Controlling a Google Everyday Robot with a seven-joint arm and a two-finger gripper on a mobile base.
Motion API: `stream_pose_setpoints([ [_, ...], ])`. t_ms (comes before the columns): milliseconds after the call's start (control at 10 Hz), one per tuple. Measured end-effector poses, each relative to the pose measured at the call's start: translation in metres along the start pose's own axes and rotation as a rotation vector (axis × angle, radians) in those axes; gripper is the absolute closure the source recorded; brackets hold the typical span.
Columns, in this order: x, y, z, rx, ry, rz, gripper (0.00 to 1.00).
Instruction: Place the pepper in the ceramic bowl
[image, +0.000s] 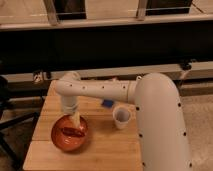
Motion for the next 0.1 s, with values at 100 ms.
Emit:
stream_pose_setpoints([
  [100,-0.0005,0.0004,0.0002,-0.002,-0.001,-0.001,0.2],
])
